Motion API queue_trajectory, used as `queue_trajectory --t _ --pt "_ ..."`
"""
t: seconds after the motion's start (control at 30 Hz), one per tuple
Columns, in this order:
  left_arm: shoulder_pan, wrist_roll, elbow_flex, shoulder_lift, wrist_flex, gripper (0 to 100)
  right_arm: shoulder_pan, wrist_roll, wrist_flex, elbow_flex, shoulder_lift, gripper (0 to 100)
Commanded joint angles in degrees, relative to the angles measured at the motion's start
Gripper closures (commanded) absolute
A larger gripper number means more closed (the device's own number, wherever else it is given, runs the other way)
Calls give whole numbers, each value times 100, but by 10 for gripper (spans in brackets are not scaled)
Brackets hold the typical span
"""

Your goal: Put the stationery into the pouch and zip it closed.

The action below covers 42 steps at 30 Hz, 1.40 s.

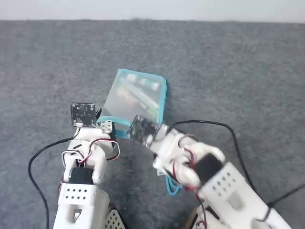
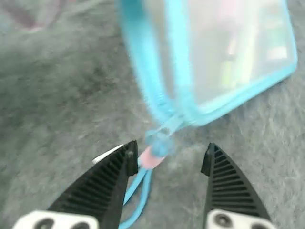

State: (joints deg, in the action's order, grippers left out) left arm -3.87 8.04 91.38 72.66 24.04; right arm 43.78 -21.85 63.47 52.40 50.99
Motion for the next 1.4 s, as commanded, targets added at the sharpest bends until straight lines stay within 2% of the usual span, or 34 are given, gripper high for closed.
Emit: queue_trajectory --t 0.0,0.23,0.4,0.53,0.7,0.97,1.17,1.37 --pt "-70 105 -382 35 -176 988 -303 114 -611 -211 -734 794" --pt "-70 105 -382 35 -176 988 -312 167 -699 -791 -1745 810" --pt "-70 105 -374 35 -176 988 -321 167 -681 -1046 -1851 998" --pt "9 105 -286 44 -202 988 -409 132 -567 -1178 -1842 995" --pt "413 -413 -171 44 -176 988 -725 53 189 -2031 -1842 993" --pt "563 -501 -198 44 62 988 -716 -440 1191 -3437 -1921 993" --pt "782 -703 -180 35 88 988 -787 -818 1560 -3376 -1930 993" --pt "774 -695 -207 35 229 988 -875 -818 1657 -3174 -1921 993"
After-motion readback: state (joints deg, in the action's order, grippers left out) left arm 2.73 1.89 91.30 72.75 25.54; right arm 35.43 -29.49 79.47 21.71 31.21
